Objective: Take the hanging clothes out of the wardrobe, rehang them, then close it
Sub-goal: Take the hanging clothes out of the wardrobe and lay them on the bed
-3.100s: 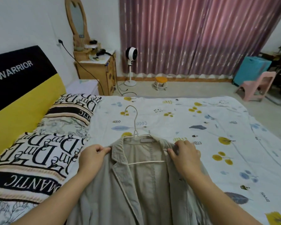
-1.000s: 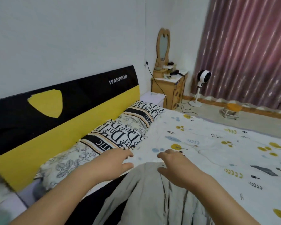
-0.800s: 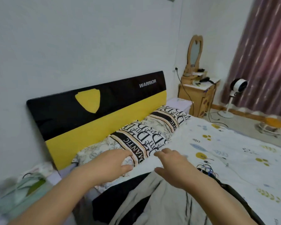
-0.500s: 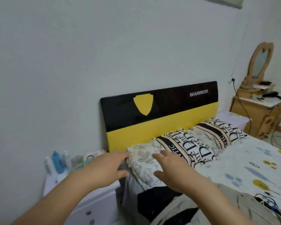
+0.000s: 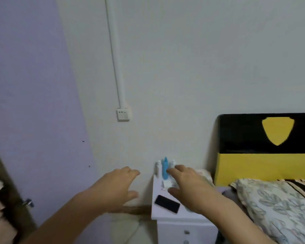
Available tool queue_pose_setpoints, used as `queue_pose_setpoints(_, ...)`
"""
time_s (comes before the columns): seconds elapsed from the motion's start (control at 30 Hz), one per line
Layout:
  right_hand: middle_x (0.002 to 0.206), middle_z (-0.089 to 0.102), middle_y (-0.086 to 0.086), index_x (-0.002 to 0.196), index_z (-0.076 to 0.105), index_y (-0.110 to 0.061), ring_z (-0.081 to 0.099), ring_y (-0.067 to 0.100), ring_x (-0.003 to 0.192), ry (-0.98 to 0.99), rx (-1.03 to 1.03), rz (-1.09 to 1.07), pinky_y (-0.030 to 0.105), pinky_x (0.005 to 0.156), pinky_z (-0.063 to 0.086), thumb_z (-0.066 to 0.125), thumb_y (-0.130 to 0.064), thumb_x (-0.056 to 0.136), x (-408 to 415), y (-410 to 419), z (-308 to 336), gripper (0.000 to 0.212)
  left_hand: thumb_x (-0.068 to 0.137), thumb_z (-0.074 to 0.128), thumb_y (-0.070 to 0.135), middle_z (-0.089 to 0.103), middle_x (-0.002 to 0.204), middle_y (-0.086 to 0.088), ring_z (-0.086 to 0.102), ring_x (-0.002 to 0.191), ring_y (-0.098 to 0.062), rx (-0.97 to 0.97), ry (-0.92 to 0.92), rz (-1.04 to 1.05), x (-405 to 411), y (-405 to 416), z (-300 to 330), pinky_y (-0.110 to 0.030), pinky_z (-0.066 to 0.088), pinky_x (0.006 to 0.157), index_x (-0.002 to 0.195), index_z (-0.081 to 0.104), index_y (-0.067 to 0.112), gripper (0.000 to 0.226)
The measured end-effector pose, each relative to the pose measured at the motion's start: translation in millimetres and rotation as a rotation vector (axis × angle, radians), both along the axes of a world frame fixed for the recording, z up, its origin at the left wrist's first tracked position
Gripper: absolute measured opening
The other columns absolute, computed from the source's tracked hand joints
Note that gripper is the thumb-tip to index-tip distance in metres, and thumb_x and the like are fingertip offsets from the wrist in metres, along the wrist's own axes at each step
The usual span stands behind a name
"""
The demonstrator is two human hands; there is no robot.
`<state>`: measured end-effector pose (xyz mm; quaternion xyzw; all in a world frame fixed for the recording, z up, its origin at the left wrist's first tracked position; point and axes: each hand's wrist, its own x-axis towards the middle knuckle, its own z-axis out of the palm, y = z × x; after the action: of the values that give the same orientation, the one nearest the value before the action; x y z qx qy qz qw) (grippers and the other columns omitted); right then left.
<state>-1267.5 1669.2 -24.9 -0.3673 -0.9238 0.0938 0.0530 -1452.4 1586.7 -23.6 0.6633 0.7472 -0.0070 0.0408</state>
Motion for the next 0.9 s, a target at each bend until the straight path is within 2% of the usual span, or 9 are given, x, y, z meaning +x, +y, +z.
queue_pose_setpoints(0.27, 0.148, 0.029, 0.003, 0.145, 0.025, -0.023, 0.029, 0.023, 0.135, 0.032, -0.001, 0.324, 0.037, 0.109, 0.031, 0.044, -0.032, 0.097, -130, -20, 7, 0.052, 0.095, 0.045, 0.041, 0.026, 0.150, 0.007, 0.030, 0.136, -0.013, 0.064, -0.027, 0.337, -102, -74, 3, -0.026, 0.028, 0.109, 0.146, 0.018, 0.027, 0.060)
queue_pose_setpoints(0.4, 0.147, 0.032, -0.001, 0.145, 0.025, -0.022, 0.029, 0.020, 0.135, 0.085, 0.022, 0.514, 0.033, 0.109, 0.030, 0.044, -0.030, 0.097, -185, -25, 14, 0.053, 0.094, 0.047, 0.038, 0.030, 0.146, 0.007, 0.036, 0.130, -0.013, 0.172, 0.000, 0.523, -141, -106, 12, -0.026, 0.032, 0.105, 0.146, 0.019, 0.027, 0.061)
queue_pose_setpoints(0.57, 0.152, 0.023, -0.002, 0.147, 0.020, -0.023, 0.021, 0.019, 0.140, 0.074, 0.038, 0.716, 0.032, 0.114, 0.023, 0.042, -0.032, 0.098, -252, -29, 23, 0.055, 0.093, 0.050, 0.038, 0.032, 0.145, 0.006, 0.036, 0.130, -0.015, 0.240, 0.025, 0.752, -175, -136, 17, -0.026, 0.033, 0.105, 0.147, 0.019, 0.027, 0.063)
queue_pose_setpoints(0.7, 0.155, 0.018, -0.003, 0.148, 0.020, -0.025, 0.017, 0.016, 0.141, 0.091, 0.042, 0.837, 0.031, 0.114, 0.021, 0.041, -0.031, 0.098, -297, -36, 26, 0.054, 0.093, 0.052, 0.035, 0.033, 0.147, 0.004, 0.038, 0.129, -0.014, 0.321, -0.070, 0.879, -194, -155, 21, -0.026, 0.033, 0.106, 0.146, 0.023, 0.026, 0.061)
queue_pose_setpoints(0.9, 0.151, 0.027, 0.000, 0.145, 0.026, -0.022, 0.023, 0.020, 0.139, 0.103, 0.010, 0.971, 0.031, 0.112, 0.025, 0.045, -0.029, 0.097, -357, -71, 32, 0.052, 0.093, 0.050, 0.035, 0.029, 0.150, 0.002, 0.031, 0.135, -0.013, 0.360, -0.068, 1.030, -228, -188, 24, -0.027, 0.029, 0.110, 0.147, 0.020, 0.025, 0.062)
